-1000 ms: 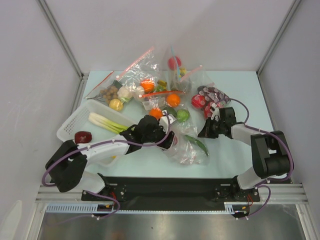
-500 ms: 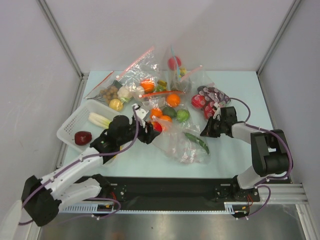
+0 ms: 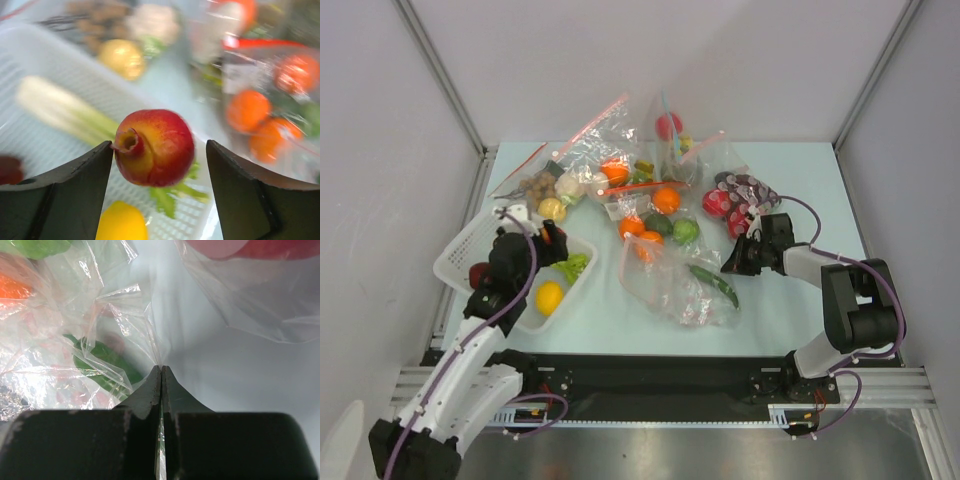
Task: Open the zip-top bag and remove the fake food
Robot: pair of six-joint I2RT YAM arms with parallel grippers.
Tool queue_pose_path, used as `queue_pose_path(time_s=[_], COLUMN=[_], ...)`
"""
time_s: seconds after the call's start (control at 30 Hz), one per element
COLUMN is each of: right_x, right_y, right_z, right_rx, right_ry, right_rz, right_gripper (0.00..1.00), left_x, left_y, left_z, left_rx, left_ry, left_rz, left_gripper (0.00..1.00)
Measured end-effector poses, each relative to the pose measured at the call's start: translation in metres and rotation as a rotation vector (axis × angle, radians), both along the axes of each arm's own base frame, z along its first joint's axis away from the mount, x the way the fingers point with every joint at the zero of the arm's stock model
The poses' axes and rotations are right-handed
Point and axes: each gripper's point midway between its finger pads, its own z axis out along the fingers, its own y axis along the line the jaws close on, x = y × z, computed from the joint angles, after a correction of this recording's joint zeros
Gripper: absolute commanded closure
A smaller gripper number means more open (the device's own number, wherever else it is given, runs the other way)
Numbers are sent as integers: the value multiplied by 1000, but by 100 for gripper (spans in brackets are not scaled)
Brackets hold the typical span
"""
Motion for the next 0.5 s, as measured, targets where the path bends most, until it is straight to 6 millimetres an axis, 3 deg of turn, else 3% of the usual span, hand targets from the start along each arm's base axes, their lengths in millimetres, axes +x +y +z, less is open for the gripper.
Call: queue_pose_path(time_s=[0.1,0.17,0.27,0.4,0.5], right_x=[0,0,0,0,0], right_y=[0,0,0,0,0], right_z=[0,0,0,0,0], right_rx=[0,1,1,1,1], right_ry=[0,1,1,1,1], right_rz=[-1,-2,-2,-2,-2], right_gripper=[100,100,100,100,100], left_x=[-9,-13,-12,-13,-14], left_y=[42,57,64,69,70], left_z=[-8,-13,-20,-34,-32], left_rx=[-32,-41,-44,-26,-25], left_ry=[-16,-13,12,65,59], left_rz=[189,266,316,347,353], left_gripper=[18,12,0,0,0])
